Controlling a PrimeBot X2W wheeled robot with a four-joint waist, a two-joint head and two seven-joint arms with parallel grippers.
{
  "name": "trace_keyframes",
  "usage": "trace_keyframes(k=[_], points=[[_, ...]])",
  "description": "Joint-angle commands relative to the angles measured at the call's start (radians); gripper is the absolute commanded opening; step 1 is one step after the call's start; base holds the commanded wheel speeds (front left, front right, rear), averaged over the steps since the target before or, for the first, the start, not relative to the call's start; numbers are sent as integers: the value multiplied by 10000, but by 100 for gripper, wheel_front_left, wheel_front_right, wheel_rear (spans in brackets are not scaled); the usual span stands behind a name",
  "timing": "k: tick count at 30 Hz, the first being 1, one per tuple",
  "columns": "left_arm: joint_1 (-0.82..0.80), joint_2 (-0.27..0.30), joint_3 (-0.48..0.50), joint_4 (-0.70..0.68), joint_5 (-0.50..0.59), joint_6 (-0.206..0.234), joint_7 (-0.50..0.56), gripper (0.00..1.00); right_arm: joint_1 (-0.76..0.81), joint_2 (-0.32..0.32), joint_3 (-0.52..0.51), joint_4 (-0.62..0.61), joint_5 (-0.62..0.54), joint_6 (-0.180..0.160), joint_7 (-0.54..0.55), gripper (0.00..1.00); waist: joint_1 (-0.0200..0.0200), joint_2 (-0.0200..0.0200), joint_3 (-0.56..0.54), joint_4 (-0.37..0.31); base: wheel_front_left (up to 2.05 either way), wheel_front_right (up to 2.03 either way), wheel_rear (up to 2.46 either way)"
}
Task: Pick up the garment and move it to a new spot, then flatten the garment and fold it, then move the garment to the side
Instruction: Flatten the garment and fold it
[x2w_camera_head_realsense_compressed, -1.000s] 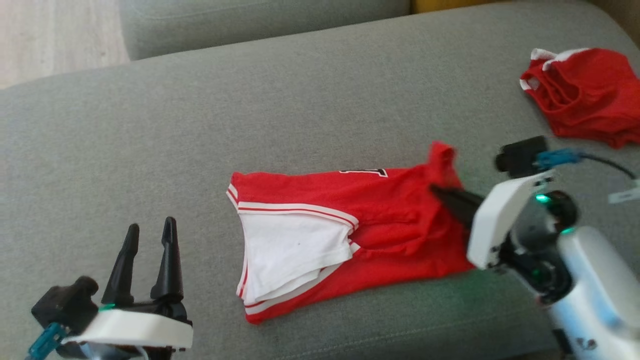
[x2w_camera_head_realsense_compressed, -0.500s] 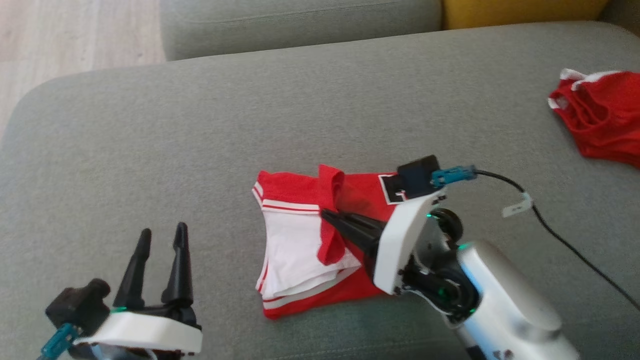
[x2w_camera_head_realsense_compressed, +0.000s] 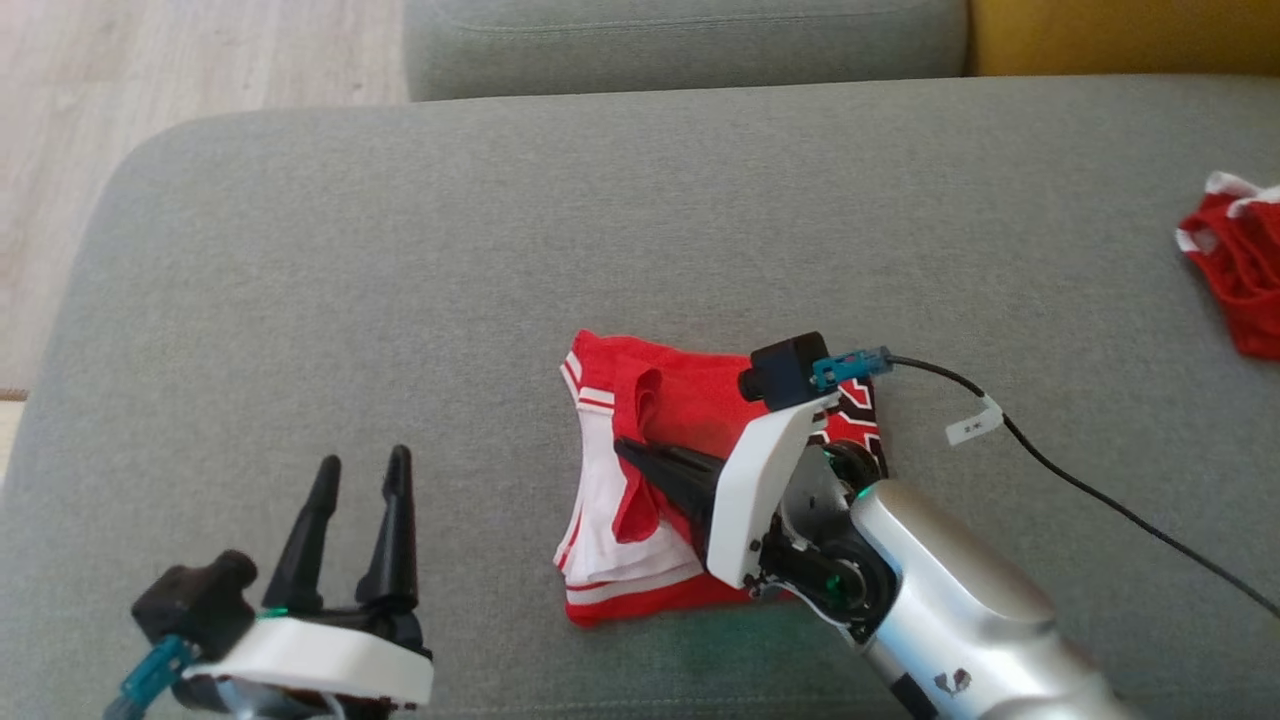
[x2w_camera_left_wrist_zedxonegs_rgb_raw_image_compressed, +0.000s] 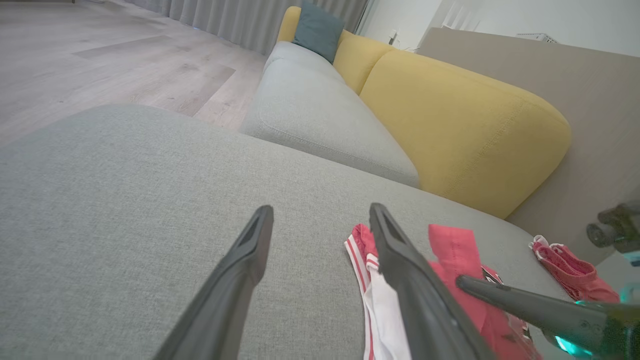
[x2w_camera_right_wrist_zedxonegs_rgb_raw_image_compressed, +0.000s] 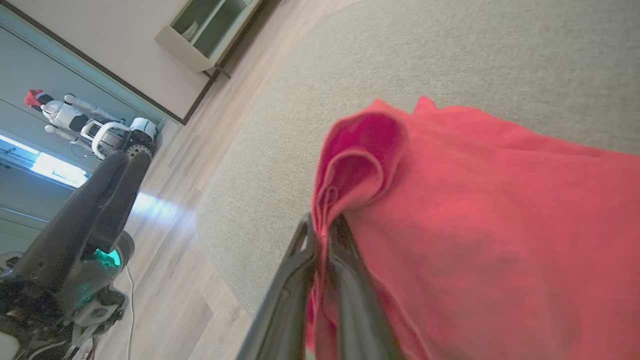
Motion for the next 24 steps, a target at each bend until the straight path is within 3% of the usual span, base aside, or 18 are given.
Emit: trace_keyframes(k=[1, 4, 6, 7, 17, 24], points=[[-585, -42, 253, -221, -14, -47, -141, 100, -495, 236, 218, -92, 222, 67, -235, 0, 0, 0, -20, 118, 0, 0, 0], [-622, -91, 161, -117, -9, -87, -143, 100, -701, 236, 531, 451, 635, 67, -556, 0, 0, 0, -58, 234, 0, 0, 0], [-636, -114, 114, -61, -7, -106, -144, 100, -854, 237, 756, 783, 916, 67, -770, 60, 0, 0, -81, 287, 0, 0, 0], [-640, -122, 93, -35, -7, -114, -145, 100, -935, 237, 866, 919, 1052, 67, -900, 100, 0, 0, -92, 310, 0, 0, 0], [-530, -91, 126, 62, -30, -113, -159, 100, -1698, 238, 1362, 1634, 2055, 67, -2531, 100, 0, 0, -172, 128, 0, 0, 0], [-524, -86, 164, 33, 70, -98, -174, 100, -2156, 238, 979, 2307, 1332, 67, -4254, 100, 0, 0, -201, -203, 0, 0, 0]])
